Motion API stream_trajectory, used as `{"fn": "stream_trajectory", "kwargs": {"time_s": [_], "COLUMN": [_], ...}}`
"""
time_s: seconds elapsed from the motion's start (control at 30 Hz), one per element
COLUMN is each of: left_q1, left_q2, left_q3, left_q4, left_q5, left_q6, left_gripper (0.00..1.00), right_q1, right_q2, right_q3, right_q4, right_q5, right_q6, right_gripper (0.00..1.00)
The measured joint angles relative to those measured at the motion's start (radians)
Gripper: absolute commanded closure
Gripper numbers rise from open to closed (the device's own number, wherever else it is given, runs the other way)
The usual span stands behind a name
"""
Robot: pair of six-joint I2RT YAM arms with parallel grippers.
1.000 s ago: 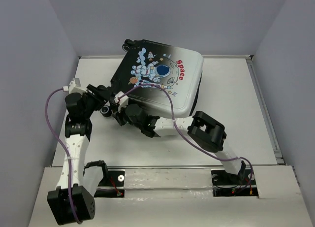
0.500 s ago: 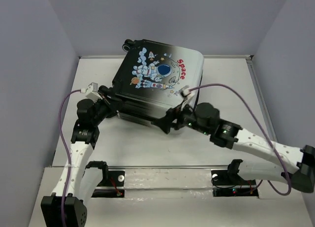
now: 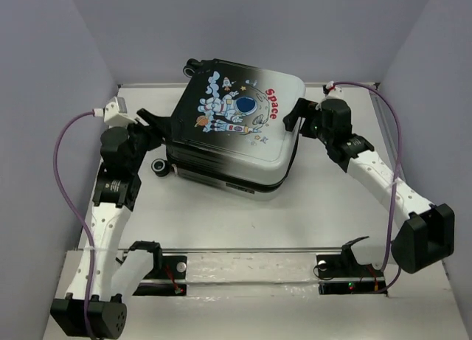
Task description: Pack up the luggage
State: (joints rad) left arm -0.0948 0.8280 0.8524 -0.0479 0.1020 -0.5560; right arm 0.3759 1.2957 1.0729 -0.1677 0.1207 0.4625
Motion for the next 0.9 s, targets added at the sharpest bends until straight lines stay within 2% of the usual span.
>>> {"fn": "stream_trajectory", "kwargs": {"time_s": [0.13,0.23,0.47,0.53,0.7,0.9], "left_q1": [0.057,0.115,0.148,0.148,0.145,0.109], "left_q2": [0.158,0.351,0.836,0.898,0.878,0.657], "left_q3": [0.157,0.275,0.553,0.578,0.483,0.203], "left_q4": [0.017,0.033,-0.065,-0.068,-0.008,0.215], "left_q5": [-0.013,0.033,0.141,0.184,0.215,0.139], "left_q6": [0.018,0.017,0.036,0.043,0.020,-0.037], "left_gripper": [0.20,0.20,0.23,0.24,0.24,0.26], "right_q1": [-0.031,-0.060,-0.089,-0.095,-0.109,-0.143], "right_q2": [0.042,0.046,0.070,0.082,0.118,0.205], "right_q3": [0.020,0.004,-0.009,-0.010,-0.010,0.060], "right_q4": [0.029,0.064,0.119,0.135,0.186,0.213], "right_q5": [-0.060,-0.132,-0.280,-0.314,-0.385,-0.432], "right_q6": [0.003,0.006,0.016,0.025,0.048,0.055], "right_gripper": [0.00,0.00,0.00,0.00,0.00,0.00]}}
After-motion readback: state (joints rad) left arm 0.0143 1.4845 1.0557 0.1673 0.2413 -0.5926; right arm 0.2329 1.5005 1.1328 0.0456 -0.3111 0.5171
